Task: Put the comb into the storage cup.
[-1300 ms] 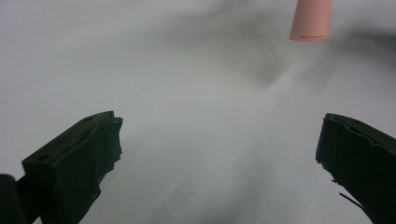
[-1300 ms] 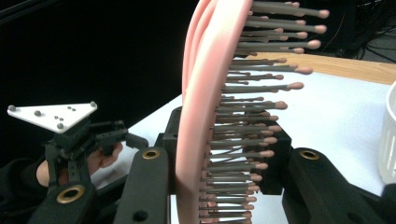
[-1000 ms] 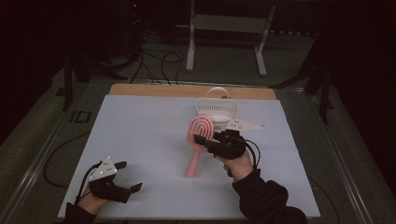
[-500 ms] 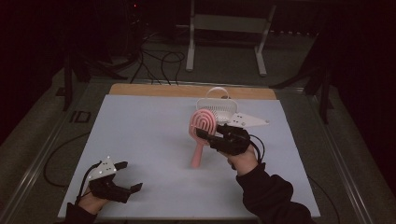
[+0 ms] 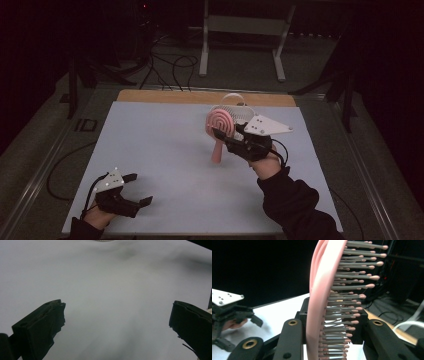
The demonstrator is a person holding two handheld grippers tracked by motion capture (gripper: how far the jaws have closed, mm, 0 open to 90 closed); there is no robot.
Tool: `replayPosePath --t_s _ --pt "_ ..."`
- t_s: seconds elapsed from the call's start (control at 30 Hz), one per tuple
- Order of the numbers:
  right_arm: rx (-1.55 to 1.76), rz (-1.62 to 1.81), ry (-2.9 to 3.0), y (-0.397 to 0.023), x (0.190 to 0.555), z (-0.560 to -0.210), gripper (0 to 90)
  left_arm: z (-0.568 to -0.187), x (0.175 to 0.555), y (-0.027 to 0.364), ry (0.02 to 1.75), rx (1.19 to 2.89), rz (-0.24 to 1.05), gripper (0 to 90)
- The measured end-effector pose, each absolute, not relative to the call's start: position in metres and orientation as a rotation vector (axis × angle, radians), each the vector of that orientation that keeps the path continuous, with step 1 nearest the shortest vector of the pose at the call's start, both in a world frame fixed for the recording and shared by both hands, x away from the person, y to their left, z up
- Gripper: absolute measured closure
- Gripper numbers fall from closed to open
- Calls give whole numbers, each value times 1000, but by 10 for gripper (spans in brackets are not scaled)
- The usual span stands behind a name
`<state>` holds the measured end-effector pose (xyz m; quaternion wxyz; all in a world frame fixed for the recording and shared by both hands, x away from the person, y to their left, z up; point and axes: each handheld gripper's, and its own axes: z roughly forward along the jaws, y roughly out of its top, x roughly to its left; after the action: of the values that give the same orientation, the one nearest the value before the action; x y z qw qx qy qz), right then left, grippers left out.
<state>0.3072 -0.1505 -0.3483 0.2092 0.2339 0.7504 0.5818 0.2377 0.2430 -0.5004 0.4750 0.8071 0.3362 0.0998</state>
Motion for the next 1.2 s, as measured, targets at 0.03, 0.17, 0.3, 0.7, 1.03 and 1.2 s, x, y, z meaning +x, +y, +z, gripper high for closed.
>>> replayPosePath --t_s 0.03,0.17,0.3,0.7,1.03,1.2 --pt "633 1616 2078 -151 307 -346 641 -500 238 243 822 1971 243 0" --pt "587 1593 2048 -151 306 -341 640 -501 238 243 820 1973 244 0" --pt "533 1532 2016 -150 305 -339 640 -500 238 244 825 1961 252 0" --pt "445 1406 1941 -146 313 -329 640 -500 237 245 813 1946 251 0" --pt "391 1329 1893 -152 329 -329 640 -499 237 246 801 1933 253 0" --pt "394 1290 1890 -151 337 -331 640 -499 237 245 805 1936 253 0"
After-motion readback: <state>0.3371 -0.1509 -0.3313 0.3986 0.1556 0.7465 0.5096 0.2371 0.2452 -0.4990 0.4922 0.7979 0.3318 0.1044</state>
